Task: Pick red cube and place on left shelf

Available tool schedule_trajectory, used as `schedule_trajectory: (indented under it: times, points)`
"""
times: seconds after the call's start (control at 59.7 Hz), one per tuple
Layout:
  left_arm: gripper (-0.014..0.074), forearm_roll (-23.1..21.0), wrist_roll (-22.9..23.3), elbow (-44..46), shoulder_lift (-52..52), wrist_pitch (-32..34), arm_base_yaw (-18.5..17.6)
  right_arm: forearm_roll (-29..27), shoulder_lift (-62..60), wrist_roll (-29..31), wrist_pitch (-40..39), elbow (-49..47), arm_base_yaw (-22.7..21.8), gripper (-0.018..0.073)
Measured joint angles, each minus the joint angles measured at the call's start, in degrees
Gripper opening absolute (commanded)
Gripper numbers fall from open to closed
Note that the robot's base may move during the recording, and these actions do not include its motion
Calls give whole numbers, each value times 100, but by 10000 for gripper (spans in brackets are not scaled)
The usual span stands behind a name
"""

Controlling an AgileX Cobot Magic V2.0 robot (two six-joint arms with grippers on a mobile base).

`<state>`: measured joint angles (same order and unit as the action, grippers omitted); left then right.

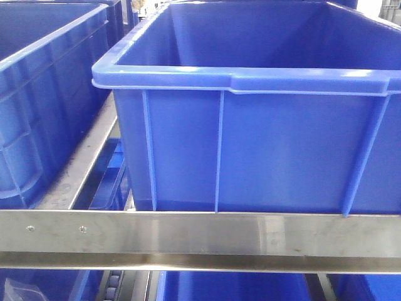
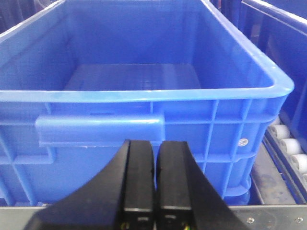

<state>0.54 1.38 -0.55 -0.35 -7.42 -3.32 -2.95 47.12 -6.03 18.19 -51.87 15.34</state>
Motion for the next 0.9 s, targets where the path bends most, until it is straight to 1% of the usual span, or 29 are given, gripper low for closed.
schedule_trajectory:
  times: [0.134,0.234,0.452,0.703,0.904]
  points:
    - [101,0,0,0,0,0,0,28,-426,0,-12,495,-451,51]
    - [101,0,0,0,0,0,0,37,-896,0,-63,1110,-871,51]
    - [101,0,0,0,0,0,0,37,-2028,0,-204,2368,-1525,51]
    - [101,0,0,0,0,0,0,37,-3376,0,-300,3629,-1895,51]
    - [101,0,0,0,0,0,0,37,-4170,0,-639,4492,-2002,51]
